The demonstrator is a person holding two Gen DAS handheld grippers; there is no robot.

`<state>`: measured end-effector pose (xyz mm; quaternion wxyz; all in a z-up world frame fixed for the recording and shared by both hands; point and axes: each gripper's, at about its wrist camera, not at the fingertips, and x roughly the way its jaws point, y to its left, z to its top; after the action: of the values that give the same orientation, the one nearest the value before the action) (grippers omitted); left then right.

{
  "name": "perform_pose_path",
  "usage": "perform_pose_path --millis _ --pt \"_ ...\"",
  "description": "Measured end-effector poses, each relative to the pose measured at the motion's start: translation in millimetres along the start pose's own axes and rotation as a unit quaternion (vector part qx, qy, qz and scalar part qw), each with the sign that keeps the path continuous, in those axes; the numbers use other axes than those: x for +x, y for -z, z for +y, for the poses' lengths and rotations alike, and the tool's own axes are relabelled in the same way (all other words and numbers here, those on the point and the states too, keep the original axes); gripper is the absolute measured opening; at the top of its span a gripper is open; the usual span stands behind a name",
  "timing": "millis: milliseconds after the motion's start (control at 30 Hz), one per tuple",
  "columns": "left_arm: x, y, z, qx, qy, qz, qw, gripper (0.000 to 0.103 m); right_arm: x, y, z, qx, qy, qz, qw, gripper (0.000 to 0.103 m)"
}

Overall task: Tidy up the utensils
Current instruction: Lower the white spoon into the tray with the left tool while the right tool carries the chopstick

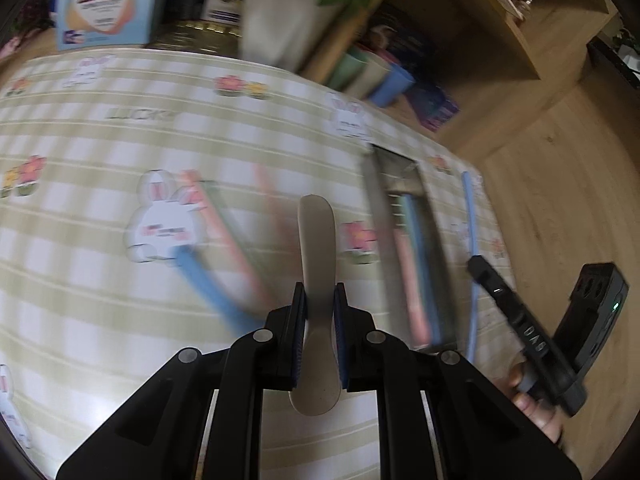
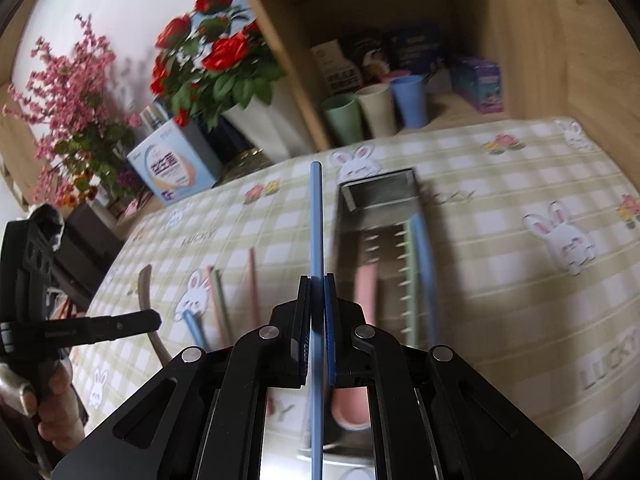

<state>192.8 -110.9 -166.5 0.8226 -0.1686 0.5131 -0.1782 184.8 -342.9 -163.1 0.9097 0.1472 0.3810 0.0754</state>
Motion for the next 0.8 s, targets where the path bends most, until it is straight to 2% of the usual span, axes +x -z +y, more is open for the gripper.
perform_pose_path --millis 233,433,633,800 --pt "20.9 -16.5 -56.6 0.021 0.039 0.007 0.9990 0.013 -10.1 -7.4 -34.3 0.020 0.012 -0.007 1.000 0.006" --pt "52.1 -26.9 -82.3 0.001 0.050 0.023 0.9984 0.013 -8.7 -11.2 -49.1 0.030 0.014 -0.010 0.999 0.006" --pt "86.4 -25.1 -99.3 0.009 0.021 0.039 0.9990 0.013 -7.4 -13.1 -53.1 0.033 0.011 -0.012 0.999 0.006" --pt "101.9 -20.4 -106.1 0.042 -0.013 0.039 0.9983 0.013 -6.1 -12.4 -54.0 0.035 0.008 -0.012 0.999 0.006"
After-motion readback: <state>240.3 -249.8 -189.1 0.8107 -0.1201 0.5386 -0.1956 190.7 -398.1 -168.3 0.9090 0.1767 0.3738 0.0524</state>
